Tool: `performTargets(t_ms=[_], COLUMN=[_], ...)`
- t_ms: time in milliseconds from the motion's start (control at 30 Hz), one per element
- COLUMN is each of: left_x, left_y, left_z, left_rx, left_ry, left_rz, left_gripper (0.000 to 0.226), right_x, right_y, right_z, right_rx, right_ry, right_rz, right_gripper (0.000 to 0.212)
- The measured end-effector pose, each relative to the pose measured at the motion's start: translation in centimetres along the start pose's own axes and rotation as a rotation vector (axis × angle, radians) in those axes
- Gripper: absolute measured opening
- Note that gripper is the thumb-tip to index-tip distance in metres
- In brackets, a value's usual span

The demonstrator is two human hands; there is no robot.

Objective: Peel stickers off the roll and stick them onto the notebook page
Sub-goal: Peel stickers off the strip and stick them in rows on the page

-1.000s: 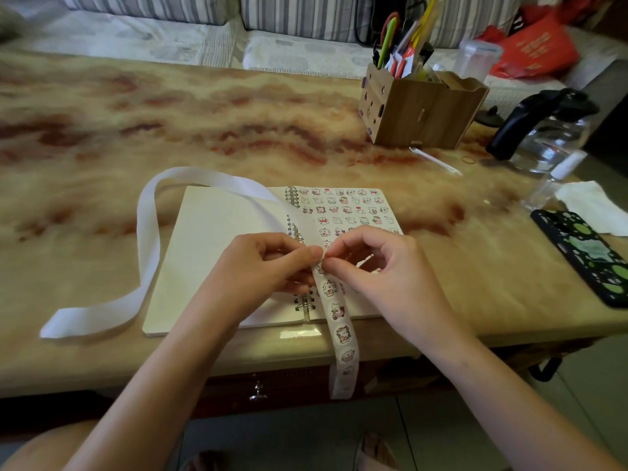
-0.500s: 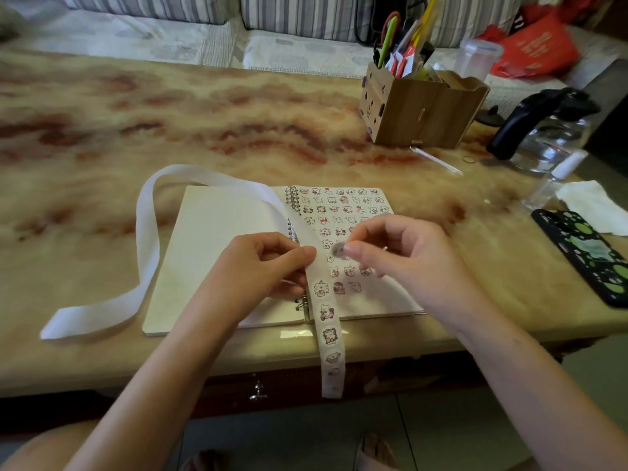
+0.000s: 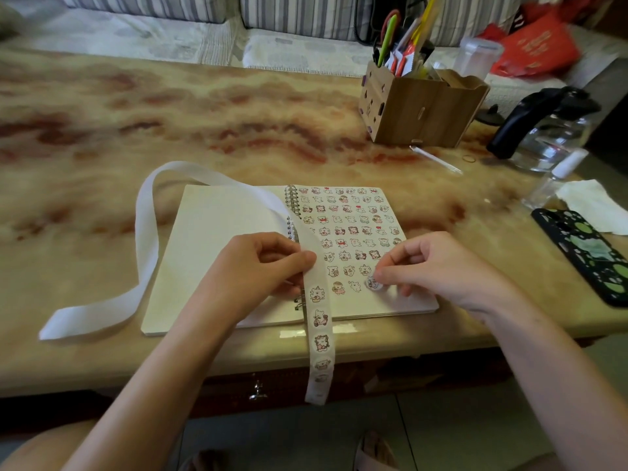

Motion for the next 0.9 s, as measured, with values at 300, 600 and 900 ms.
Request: performTargets(t_ms=[300, 600, 900], left_x=[-0.02, -0.12, -0.15], left_y=[-0.04, 0.02, 0.07], left_z=[0.05, 0.23, 0.24], left_rx=[-0.003, -0.003, -0.009], left_ry=[-0.005, -0.001, -0.005], left_rz=[0.002, 0.005, 0.001], left_gripper=[0.008, 0.006, 0.006], right_x=[-0.17, -0.43, -0.76], right_y=[-0.44, -0.64, -0.89], right_z=[0.00, -0.30, -0.60], right_rx=[-0.004, 0.015, 0.018], right_ry=[0.014, 0.018, 0.026], right_rz=[0.015, -0.017, -0.037], right_gripper=[0.009, 0.004, 0.003])
Point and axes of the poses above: each hand's wrist, its own x-axis away from the middle knuckle, its own y-axis out of the back of the hand, z = x × y, the point moved 7 cm from there along -x, towards the middle knuckle, and after that the axes turned 8 degrees about x, right-handed, at the moved point
